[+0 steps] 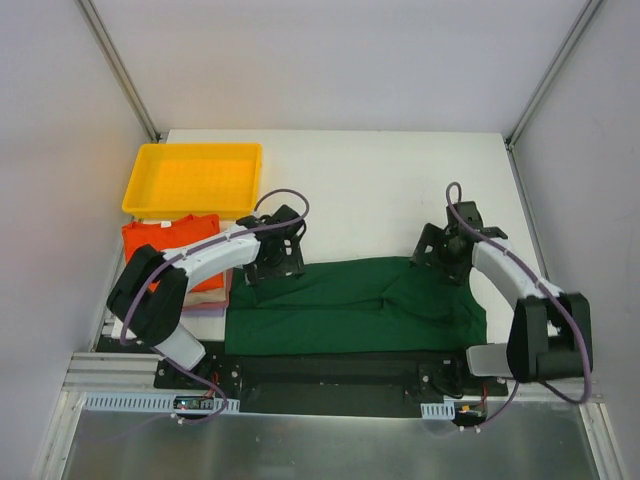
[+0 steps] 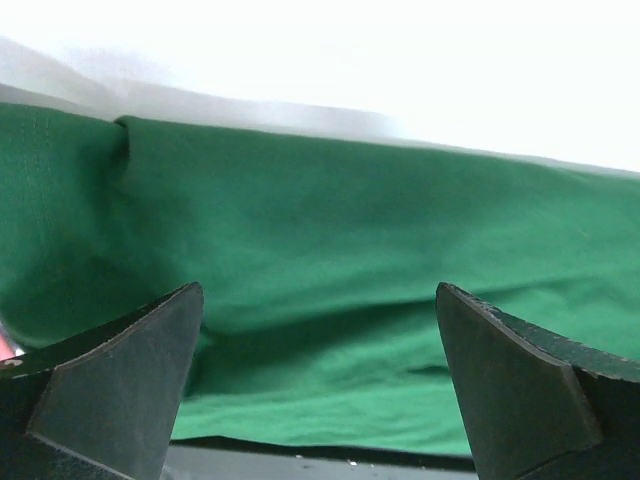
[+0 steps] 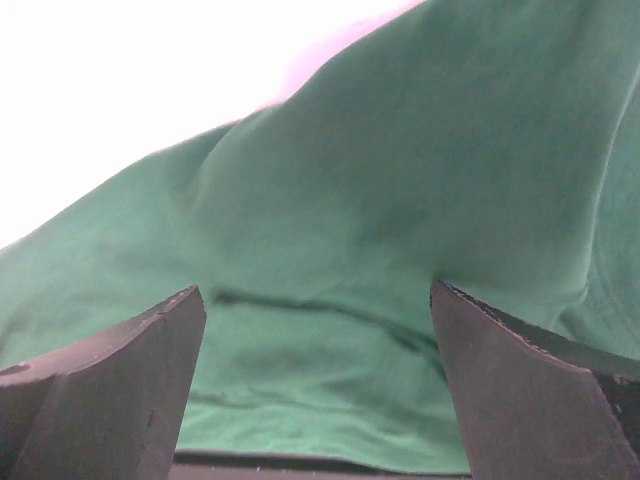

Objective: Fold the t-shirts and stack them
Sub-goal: Fold the other side of the tshirt into a rectangle

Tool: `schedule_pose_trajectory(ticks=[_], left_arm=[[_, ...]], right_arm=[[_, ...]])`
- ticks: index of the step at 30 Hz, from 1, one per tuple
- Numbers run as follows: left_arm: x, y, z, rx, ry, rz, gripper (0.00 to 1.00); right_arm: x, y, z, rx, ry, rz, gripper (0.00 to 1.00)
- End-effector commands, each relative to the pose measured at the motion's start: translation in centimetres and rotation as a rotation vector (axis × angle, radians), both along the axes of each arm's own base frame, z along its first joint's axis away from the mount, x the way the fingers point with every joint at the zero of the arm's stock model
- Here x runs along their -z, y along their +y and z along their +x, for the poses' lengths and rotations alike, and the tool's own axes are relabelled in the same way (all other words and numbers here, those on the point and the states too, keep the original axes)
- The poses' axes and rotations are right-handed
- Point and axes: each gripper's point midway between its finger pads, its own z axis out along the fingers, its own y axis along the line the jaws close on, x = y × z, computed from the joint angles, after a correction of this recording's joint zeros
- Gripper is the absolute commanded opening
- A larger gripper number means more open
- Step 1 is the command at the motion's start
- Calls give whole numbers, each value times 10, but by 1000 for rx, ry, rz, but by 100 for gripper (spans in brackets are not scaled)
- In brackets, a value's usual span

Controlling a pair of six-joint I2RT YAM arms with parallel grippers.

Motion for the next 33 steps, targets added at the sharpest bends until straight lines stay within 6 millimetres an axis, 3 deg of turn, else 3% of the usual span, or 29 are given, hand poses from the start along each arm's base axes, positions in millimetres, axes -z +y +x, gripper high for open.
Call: schedule_pose_trajectory(ticks=[1,6,10,19,21,23,28,33], left_arm=[[29,6,-8,-18,104,-33,99],[50,8,3,-52,152,-46,99],[50,4,33,-76,128,-64,99],[35,-22,129,-28,30,-124,99],[31,-22,134,-30,21,-141,99],[23,-23,133,-25,7,-151,99],[19,-19,126,-12,2,-146,99],[22,-18,125,-4,7,-140,99]], right_arm=[[15,-13,36,34,4,24,96],[39,-24,56,64,86,67,96],[47,-41,73,127,117,83,96],[32,-96,148,171,31,50,96],[17,-95,159,122,2,55,96],[3,-84,159,82,-34,87,96],[-9,-55,139,23,-81,128,96],[4,-35,114,-17,-10,133,96]])
